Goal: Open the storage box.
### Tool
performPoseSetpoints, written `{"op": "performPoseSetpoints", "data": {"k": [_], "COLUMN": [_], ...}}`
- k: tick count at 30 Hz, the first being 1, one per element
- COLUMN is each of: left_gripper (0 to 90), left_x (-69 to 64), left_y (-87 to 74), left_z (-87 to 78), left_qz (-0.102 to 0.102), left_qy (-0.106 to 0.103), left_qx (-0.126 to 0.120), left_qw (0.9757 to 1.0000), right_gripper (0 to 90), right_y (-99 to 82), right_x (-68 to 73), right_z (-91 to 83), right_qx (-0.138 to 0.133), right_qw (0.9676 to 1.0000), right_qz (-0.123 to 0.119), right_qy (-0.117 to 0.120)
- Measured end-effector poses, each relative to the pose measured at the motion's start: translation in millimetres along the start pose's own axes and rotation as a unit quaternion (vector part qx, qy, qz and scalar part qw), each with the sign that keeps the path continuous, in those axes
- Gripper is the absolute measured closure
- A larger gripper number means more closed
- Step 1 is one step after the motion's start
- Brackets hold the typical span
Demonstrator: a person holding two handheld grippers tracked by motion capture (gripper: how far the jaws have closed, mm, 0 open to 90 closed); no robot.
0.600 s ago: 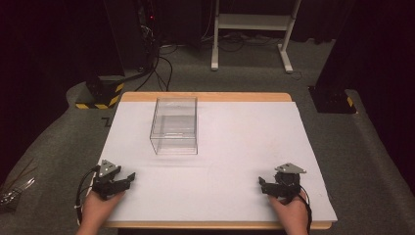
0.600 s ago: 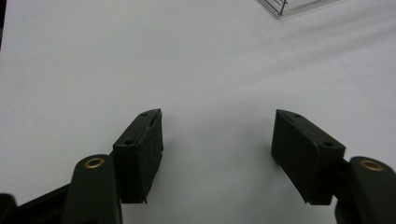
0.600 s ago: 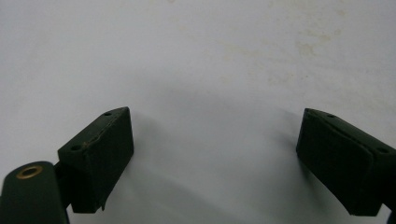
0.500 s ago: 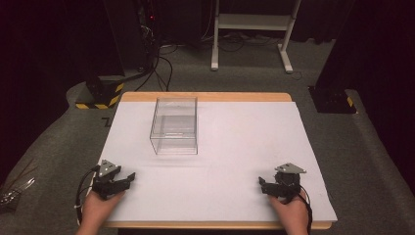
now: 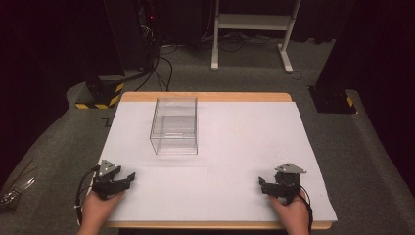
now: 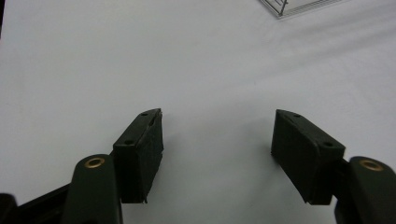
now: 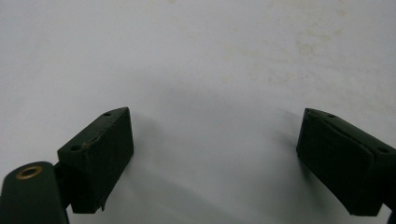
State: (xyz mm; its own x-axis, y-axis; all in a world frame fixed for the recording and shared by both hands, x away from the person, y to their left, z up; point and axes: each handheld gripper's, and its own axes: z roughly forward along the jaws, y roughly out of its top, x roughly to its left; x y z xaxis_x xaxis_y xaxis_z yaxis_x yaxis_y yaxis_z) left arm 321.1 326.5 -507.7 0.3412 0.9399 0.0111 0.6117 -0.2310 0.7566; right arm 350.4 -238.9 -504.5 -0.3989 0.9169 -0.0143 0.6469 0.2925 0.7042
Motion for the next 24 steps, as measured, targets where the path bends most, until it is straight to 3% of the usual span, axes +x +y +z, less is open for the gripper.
{"op": "performPoseSetpoints", "data": {"k": [6,11,16,24], "left_gripper": [37.6,37.6,36.8,36.8], "left_x": [-2.6,-5.4,-6.1,-14.5], "left_y": [-0.1,0.2,1.0,9.1], "left_z": [-1.2,-2.2,-6.2,-15.7], "left_qz": [0.017,0.033,0.015,0.004], "left_qy": [0.004,0.021,0.019,-0.003], "left_qx": [-0.003,-0.005,-0.013,-0.038], "left_qw": [0.9998,0.9992,0.9996,0.9993], "right_gripper": [10.8,10.8,10.8,10.8], "right_y": [0.1,0.2,0.2,0.3], "right_x": [0.0,-0.1,0.0,0.0], "right_z": [0.1,0.1,0.1,0.1], "right_qx": [0.001,0.001,0.001,0.001], "right_qw": [1.0,1.0,1.0,1.0], "right_qz": [0.001,0.001,0.001,0.0], "right_qy": [0.001,0.001,0.0,0.0]}}
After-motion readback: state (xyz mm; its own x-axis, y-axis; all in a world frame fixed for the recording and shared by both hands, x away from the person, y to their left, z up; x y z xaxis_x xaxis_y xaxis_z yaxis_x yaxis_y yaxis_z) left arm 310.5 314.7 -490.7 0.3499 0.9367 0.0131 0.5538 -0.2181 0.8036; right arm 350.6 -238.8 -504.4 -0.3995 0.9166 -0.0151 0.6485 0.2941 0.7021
